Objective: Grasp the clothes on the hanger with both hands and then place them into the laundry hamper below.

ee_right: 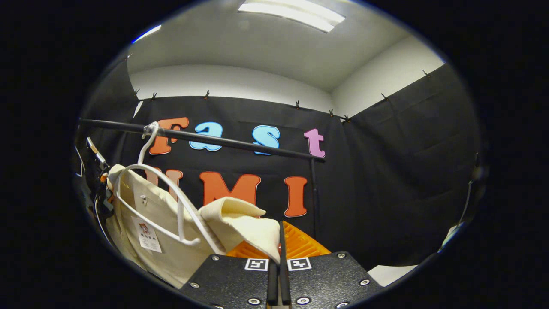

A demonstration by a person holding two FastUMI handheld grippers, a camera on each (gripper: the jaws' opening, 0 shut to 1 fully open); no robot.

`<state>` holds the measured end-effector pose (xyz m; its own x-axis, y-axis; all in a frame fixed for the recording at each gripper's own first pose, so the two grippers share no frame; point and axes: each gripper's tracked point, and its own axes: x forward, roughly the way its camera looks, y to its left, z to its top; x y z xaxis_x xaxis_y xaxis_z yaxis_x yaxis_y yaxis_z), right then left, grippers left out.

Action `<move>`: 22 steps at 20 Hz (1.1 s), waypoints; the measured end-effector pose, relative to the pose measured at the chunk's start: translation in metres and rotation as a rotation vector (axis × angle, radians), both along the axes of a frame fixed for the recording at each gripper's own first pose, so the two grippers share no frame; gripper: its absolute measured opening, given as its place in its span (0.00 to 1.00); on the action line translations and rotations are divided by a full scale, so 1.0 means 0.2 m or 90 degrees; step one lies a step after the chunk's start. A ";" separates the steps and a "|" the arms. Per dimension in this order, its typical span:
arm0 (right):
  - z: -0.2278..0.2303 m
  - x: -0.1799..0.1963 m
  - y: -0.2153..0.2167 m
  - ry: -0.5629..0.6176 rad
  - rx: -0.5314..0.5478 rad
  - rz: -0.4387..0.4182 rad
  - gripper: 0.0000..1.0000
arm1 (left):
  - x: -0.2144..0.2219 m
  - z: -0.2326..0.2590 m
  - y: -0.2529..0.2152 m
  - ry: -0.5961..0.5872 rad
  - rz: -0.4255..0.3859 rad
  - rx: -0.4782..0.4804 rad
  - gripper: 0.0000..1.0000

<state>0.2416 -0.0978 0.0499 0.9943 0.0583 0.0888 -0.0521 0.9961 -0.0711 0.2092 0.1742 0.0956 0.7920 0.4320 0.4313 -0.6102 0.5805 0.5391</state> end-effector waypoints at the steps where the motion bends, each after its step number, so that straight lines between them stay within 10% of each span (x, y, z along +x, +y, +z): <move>1: -0.04 -0.01 0.02 0.007 -0.001 0.003 0.02 | -0.01 -0.02 0.02 0.001 0.004 0.000 0.19; 22: -0.48 -0.37 0.17 0.076 -0.008 -0.012 0.02 | -0.56 -0.39 0.12 0.044 -0.003 -0.060 0.19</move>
<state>0.1681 -0.0636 -0.0453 0.9987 0.0406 -0.0307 -0.0429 0.9960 -0.0787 0.0976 0.1985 0.0184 0.8207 0.4643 0.3330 -0.5705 0.6339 0.5222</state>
